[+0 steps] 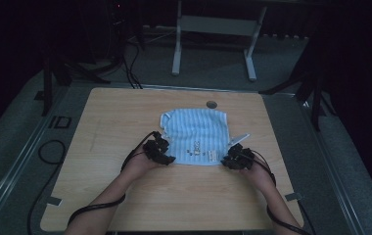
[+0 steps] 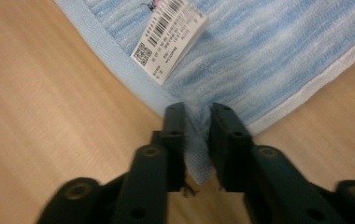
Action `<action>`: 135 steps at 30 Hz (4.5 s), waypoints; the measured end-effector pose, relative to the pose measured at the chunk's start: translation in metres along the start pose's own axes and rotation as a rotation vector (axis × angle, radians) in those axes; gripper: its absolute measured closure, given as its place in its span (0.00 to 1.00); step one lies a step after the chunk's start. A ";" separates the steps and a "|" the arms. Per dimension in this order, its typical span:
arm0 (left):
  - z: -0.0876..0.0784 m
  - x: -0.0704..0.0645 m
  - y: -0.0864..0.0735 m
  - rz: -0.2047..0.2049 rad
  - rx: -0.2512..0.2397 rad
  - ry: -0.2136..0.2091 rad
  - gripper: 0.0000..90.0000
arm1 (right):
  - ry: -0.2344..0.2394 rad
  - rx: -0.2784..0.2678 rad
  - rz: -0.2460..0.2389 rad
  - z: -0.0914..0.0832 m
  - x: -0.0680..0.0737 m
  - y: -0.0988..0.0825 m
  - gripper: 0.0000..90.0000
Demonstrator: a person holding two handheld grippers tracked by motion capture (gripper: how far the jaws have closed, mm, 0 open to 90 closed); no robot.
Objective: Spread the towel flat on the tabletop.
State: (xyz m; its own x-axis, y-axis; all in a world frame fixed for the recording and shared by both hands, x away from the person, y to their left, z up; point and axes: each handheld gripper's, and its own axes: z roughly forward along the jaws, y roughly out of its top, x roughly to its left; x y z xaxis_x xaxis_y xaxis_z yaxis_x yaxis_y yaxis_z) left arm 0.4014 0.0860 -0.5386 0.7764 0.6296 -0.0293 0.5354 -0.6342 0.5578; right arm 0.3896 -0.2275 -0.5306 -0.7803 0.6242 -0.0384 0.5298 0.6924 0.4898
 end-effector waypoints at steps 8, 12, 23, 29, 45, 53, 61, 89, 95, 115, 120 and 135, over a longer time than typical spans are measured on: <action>0.004 0.002 0.015 -0.010 0.017 -0.024 0.93 | -0.019 0.020 -0.019 0.005 -0.002 0.012 0.95; -0.020 0.000 0.024 -0.016 -0.037 -0.068 0.94 | 0.015 -0.044 0.005 -0.014 -0.005 0.014 0.96; -0.123 -0.032 0.039 0.037 -0.210 -0.060 0.94 | -0.036 -0.239 -0.075 -0.109 0.020 0.025 0.96; -0.153 -0.075 0.000 0.079 -0.201 -0.140 0.93 | -0.037 -0.315 -0.155 -0.157 0.067 0.000 0.96; -0.099 -0.105 -0.052 0.074 -0.062 -0.326 0.67 | 0.096 -0.164 0.013 -0.101 0.061 -0.060 0.76; -0.057 -0.121 -0.038 0.106 -0.040 -0.344 0.66 | -0.030 -0.097 0.150 -0.050 -0.036 -0.014 0.75; -0.034 -0.124 -0.037 0.120 0.010 -0.366 0.66 | -0.022 0.011 0.163 -0.002 -0.060 0.025 0.75; -0.026 -0.130 -0.046 0.115 0.034 -0.440 0.64 | -0.201 -0.024 0.277 -0.055 -0.141 0.092 0.81; -0.036 -0.127 -0.041 0.115 0.000 -0.462 0.64 | -0.148 -0.053 0.257 -0.049 -0.118 0.079 0.78; -0.025 -0.116 -0.051 0.069 0.015 -0.445 0.64 | -0.048 0.085 0.160 0.044 -0.073 0.083 0.96; -0.025 -0.118 -0.051 0.072 0.015 -0.447 0.64 | -0.069 0.091 0.169 0.050 -0.080 0.093 0.96; -0.015 -0.134 -0.038 0.089 0.017 -0.490 0.64 | -0.052 0.068 0.216 0.059 -0.092 0.109 0.89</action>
State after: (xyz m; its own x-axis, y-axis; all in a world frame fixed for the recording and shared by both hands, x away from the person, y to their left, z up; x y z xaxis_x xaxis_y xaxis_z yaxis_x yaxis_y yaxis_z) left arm 0.2717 0.0325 -0.5437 0.8822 0.2904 -0.3707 0.4620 -0.6860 0.5620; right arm 0.5385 -0.1878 -0.5246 -0.6293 0.7770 0.0157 0.7051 0.5624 0.4319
